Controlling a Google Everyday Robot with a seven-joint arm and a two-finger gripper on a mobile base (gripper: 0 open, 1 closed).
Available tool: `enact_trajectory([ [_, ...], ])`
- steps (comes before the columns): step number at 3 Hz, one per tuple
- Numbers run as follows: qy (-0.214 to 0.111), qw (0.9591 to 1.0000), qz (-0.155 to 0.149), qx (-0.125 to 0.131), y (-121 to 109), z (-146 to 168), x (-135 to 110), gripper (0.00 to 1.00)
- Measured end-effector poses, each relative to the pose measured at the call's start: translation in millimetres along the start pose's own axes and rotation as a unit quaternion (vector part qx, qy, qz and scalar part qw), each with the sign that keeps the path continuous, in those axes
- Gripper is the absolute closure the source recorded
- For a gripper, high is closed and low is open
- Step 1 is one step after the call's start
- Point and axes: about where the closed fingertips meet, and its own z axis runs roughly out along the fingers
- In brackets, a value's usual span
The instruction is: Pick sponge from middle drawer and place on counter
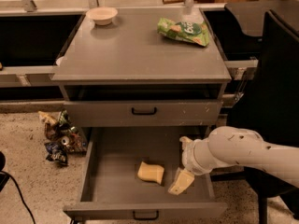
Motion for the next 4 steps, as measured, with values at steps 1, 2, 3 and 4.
enact_trajectory([
  [1,-0.012,0.9998,-0.017,0.006,-21.6,45.1,9.7,0.00],
  [2,-0.015,0.9996,-0.024,-0.006,-34.5,104.4,21.9,0.00],
  [3,-0.010,0.9993,-0.025,-0.026,-35.8,156.7,29.5,0.00],
  [4,-0.015,0.9993,-0.023,-0.027,-35.7,169.5,26.5,0.00],
])
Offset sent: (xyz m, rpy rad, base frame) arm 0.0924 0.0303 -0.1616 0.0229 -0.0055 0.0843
